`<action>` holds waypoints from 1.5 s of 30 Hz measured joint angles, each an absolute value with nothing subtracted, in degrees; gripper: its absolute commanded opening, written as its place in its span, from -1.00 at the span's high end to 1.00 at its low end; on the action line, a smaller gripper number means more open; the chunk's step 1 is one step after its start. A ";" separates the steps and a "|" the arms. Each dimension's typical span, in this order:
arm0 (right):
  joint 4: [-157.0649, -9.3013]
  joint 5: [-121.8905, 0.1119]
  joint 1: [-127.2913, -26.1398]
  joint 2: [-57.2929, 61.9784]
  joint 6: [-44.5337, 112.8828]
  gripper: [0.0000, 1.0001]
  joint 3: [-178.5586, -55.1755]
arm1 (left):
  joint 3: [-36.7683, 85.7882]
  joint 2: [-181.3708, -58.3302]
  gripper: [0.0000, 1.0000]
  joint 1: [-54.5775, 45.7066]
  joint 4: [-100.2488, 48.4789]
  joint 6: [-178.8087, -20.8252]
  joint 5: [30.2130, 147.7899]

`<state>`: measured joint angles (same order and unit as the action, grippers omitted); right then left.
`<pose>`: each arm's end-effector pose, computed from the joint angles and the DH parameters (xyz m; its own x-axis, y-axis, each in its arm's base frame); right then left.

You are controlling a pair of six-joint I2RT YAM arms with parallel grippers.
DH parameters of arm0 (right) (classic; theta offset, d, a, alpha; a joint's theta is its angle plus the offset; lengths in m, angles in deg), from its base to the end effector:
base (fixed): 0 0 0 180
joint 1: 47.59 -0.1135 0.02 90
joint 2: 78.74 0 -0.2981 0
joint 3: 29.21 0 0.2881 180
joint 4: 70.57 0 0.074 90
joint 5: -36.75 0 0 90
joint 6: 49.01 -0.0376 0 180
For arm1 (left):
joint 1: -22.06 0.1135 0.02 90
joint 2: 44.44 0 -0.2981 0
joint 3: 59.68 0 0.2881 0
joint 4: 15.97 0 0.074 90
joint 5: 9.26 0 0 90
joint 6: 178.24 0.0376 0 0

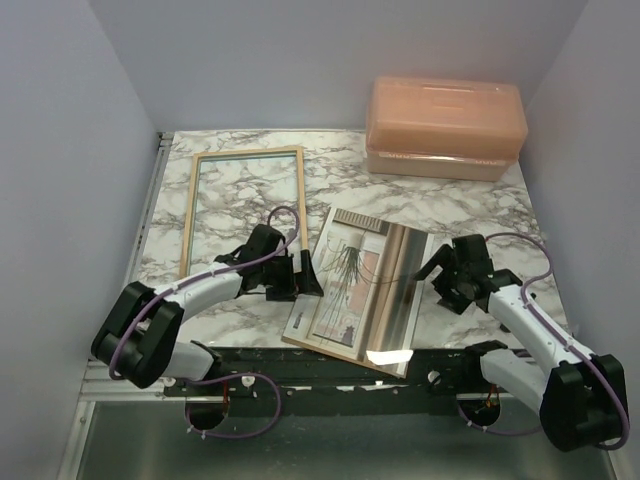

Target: Put the photo into the frame

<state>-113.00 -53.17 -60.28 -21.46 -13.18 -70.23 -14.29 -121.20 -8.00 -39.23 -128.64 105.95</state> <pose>0.1887 0.0424 0.1883 -0.6654 0.6812 -0.3052 0.5476 0.7233 0.4206 0.2172 -0.1442 0.1656 -0.9695 -0.1164 -0.2157 0.0502 0.7670 -0.6397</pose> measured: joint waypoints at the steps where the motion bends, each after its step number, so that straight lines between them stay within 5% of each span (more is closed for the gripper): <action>1: -113.24 -53.11 -59.66 -21.70 -13.27 -1.00 -69.70 | -13.94 -121.70 -0.87 -8.24 -38.93 -128.81 105.97; 22: -112.67 -50.72 -55.07 -21.40 -12.88 -1.00 -67.87 | -5.22 -132.89 -0.86 -15.93 -34.12 -131.18 107.72; 45: -91.12 -62.92 -60.76 8.26 2.88 -0.94 -83.80 | 0.17 -121.24 -0.94 -17.07 -51.85 -126.98 89.54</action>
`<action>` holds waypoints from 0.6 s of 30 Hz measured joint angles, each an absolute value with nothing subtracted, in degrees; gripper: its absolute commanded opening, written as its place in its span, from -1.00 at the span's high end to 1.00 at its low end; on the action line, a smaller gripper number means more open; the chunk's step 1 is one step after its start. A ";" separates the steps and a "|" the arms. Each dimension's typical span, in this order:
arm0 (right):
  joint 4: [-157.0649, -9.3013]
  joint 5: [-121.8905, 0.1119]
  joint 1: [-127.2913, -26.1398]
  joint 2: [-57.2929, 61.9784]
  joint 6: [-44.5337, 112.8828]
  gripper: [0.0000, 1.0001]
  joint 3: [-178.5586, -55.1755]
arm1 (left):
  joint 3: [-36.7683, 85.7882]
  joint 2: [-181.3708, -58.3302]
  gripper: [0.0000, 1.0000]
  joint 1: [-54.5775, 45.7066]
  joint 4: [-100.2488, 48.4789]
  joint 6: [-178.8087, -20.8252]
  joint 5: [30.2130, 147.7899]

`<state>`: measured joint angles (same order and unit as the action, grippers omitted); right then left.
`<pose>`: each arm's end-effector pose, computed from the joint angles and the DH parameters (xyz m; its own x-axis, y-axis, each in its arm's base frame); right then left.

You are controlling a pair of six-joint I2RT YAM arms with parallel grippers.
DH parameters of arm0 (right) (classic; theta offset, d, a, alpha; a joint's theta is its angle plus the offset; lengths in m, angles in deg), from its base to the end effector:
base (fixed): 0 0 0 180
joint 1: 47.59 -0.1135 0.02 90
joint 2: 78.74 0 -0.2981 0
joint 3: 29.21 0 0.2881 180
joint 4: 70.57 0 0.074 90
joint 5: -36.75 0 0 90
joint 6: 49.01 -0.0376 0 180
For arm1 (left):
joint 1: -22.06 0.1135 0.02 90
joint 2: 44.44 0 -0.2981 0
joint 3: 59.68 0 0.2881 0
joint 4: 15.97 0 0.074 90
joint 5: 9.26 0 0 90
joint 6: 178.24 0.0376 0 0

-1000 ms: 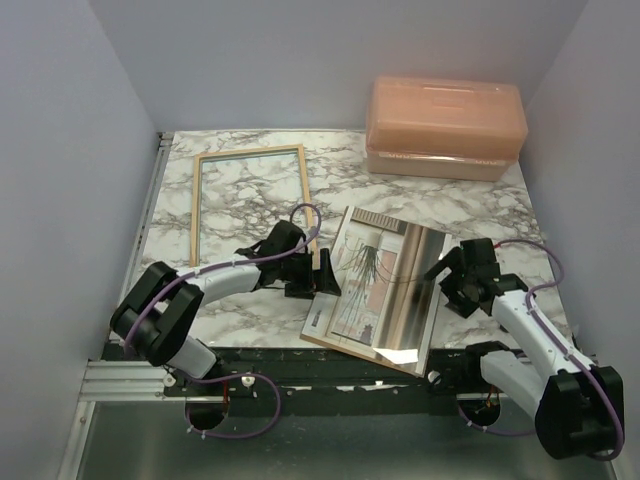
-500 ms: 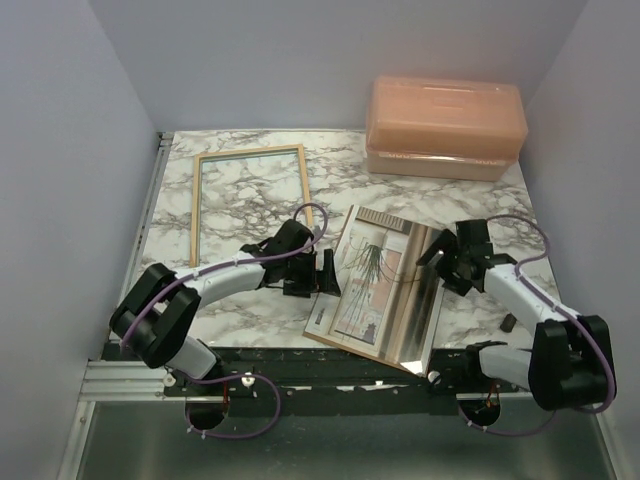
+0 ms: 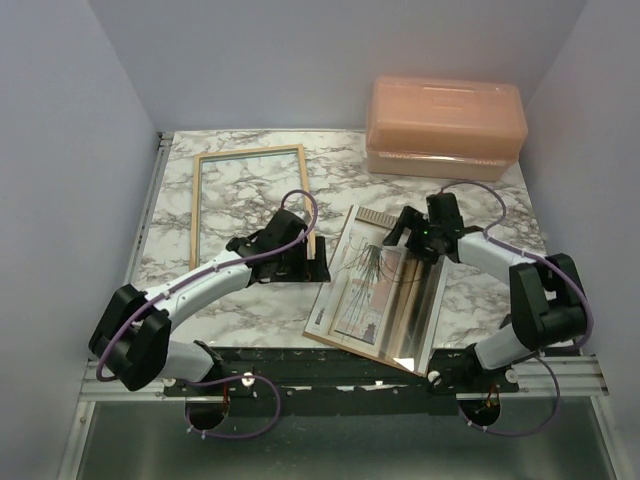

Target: Put the photo into the frame

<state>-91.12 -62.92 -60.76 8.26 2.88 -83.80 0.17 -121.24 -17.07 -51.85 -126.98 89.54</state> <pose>0.3048 0.0778 0.1681 -0.8110 0.4351 -0.3912 0.2254 0.8494 0.4773 0.2250 -0.1904 0.2312 -0.9173 -0.0510 -0.3950 0.1556 0.8671 -0.4732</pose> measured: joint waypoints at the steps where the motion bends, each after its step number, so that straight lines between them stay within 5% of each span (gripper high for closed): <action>1: -90.93 -62.72 -62.24 9.79 3.25 -0.94 -85.22 | 0.44 -121.28 -0.94 -17.07 -52.02 -126.91 89.54; 8: -90.10 -60.71 -68.25 12.09 3.41 -0.99 -88.59 | 3.15 -123.12 -0.93 -17.07 -51.82 -126.17 90.43; 18: -102.05 -58.24 -63.36 -4.28 -1.97 -0.99 -79.36 | 12.96 -134.75 -0.92 -17.46 -48.13 -125.69 96.99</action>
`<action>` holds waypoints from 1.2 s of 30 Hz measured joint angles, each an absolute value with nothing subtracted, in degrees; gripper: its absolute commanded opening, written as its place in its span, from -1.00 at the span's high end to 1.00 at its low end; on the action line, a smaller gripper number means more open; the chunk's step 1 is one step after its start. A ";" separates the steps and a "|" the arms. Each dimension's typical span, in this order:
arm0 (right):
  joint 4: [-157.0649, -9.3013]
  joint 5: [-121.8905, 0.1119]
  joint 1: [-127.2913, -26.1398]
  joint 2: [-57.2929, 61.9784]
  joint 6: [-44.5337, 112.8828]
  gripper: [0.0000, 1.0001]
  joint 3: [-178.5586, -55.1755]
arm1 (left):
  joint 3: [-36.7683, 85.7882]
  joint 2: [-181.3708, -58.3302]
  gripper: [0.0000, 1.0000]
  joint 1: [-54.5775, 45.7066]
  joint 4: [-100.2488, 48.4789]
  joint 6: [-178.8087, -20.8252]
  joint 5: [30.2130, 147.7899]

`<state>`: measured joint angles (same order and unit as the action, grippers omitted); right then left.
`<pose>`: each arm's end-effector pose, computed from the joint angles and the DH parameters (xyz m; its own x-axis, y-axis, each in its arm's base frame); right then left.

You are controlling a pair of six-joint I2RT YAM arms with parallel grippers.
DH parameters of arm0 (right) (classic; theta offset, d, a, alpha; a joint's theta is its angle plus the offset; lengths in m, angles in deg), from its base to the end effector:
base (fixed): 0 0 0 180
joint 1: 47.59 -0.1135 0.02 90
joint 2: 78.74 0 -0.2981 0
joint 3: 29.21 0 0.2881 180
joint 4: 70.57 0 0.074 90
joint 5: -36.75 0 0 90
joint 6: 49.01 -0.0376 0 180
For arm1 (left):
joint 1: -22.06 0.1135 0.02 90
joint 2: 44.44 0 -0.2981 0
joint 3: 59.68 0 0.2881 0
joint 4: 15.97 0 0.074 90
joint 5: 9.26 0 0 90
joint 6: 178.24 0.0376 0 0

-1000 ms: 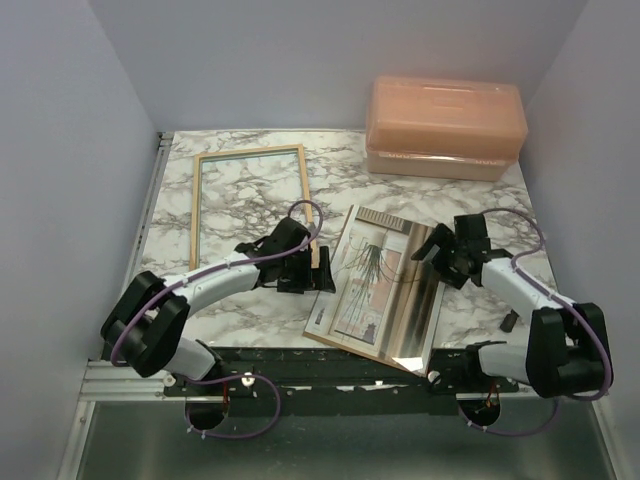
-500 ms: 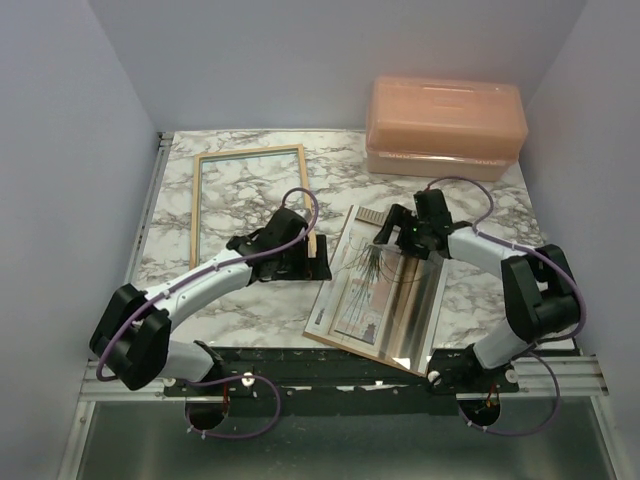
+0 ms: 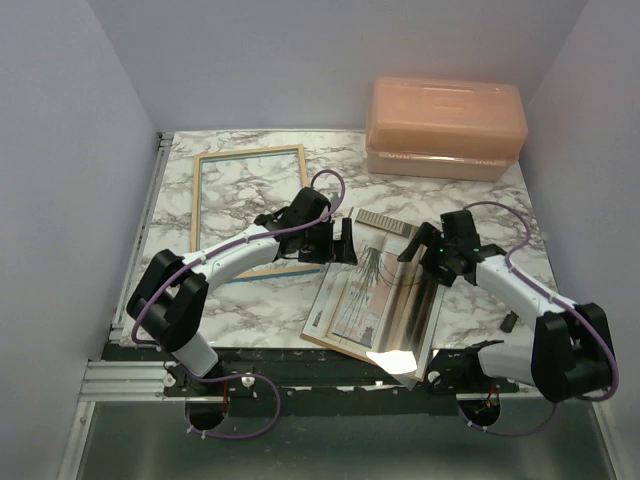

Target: Put the photo into the frame

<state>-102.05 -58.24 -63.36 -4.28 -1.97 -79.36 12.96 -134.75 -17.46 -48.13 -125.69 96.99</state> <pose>0.2545 0.0753 0.1899 -0.7990 0.4798 -0.3624 0.3098 0.8451 0.4358 0.2765 -0.2417 0.2400 -0.9241 0.0055 -0.3821 0.2371 0.7924 -0.5620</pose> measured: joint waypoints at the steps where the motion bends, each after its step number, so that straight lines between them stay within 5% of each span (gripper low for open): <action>1: -103.01 -58.24 -61.78 -6.53 -2.34 -0.99 -78.44 | 14.12 -135.84 -0.92 -17.68 -47.95 -125.56 97.36; 9: -109.40 -57.35 -58.07 -15.49 -3.70 -0.99 -76.85 | 19.67 -142.31 -0.92 -19.37 -47.39 -124.01 98.21; 36: -109.70 -59.73 -57.98 -13.53 -5.45 -0.99 -72.24 | 21.38 -151.77 -0.78 -21.55 -43.74 -119.02 102.74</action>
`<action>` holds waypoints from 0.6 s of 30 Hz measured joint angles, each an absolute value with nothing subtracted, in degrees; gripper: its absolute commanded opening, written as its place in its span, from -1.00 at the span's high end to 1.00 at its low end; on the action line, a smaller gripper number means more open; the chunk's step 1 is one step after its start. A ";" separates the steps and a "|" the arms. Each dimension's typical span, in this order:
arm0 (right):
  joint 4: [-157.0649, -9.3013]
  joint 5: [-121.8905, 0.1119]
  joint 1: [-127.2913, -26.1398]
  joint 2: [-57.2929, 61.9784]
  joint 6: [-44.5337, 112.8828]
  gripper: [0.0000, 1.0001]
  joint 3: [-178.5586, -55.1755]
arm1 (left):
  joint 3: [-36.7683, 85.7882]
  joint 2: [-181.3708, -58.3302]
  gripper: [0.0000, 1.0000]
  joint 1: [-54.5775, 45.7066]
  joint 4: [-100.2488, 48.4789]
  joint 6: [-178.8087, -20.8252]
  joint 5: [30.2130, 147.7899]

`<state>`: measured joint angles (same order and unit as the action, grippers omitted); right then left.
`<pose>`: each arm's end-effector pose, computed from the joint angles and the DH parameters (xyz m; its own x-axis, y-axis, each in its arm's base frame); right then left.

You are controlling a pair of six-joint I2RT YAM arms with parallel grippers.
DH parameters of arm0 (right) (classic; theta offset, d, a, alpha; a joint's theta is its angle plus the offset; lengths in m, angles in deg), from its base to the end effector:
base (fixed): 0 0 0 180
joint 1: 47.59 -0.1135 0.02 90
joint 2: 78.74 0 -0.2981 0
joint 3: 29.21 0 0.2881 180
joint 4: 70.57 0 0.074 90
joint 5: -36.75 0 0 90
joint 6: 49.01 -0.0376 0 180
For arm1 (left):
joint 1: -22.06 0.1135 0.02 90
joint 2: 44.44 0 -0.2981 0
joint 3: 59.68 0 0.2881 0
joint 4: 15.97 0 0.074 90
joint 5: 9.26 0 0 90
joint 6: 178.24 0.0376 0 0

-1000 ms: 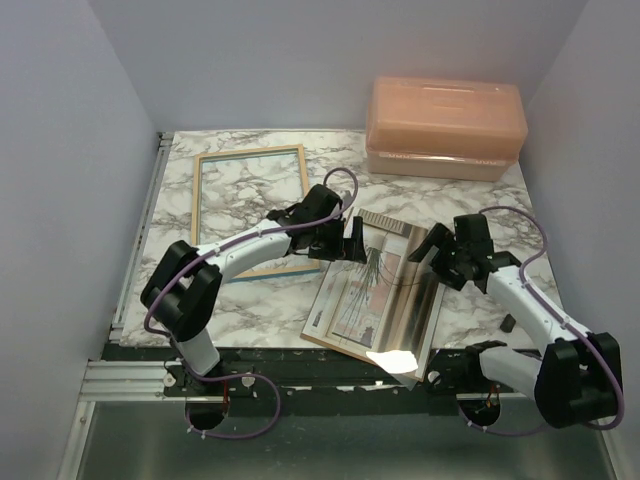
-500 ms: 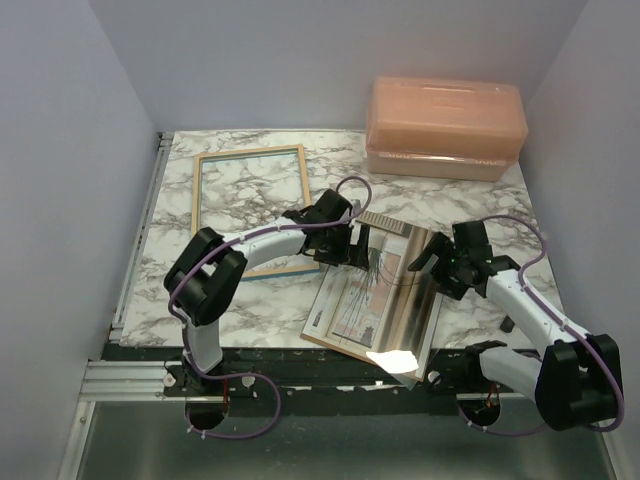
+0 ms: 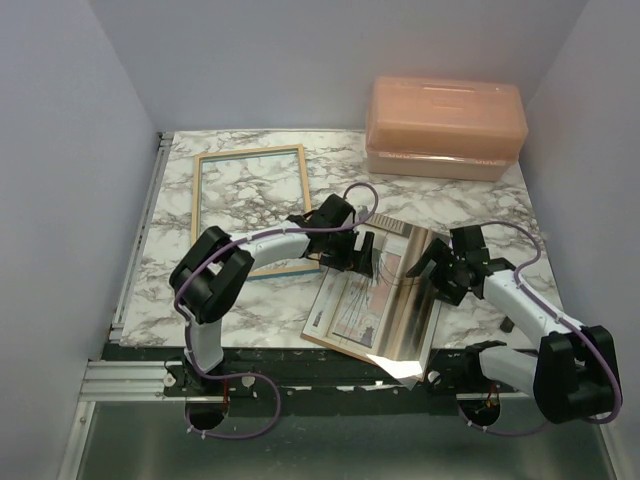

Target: Put the photo into the frame

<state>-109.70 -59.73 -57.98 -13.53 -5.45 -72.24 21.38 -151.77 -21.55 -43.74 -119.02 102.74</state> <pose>0.2110 0.0430 0.1777 -0.7631 0.5921 -0.2591 0.4651 0.7814 0.4161 0.3024 -0.3075 0.1824 -0.9123 0.2138 -0.3493 0.3864 0.7321 -0.5610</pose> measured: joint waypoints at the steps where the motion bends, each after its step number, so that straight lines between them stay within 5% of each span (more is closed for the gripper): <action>1: -109.35 -60.01 -57.98 -13.51 -5.47 -0.99 -72.22 | 21.14 -151.71 -0.77 -21.51 -43.41 -118.83 102.89; 18: -105.35 -64.58 -57.96 -11.60 -3.48 -1.00 -72.22 | 9.40 -145.92 -0.67 -23.50 -35.61 -119.83 115.77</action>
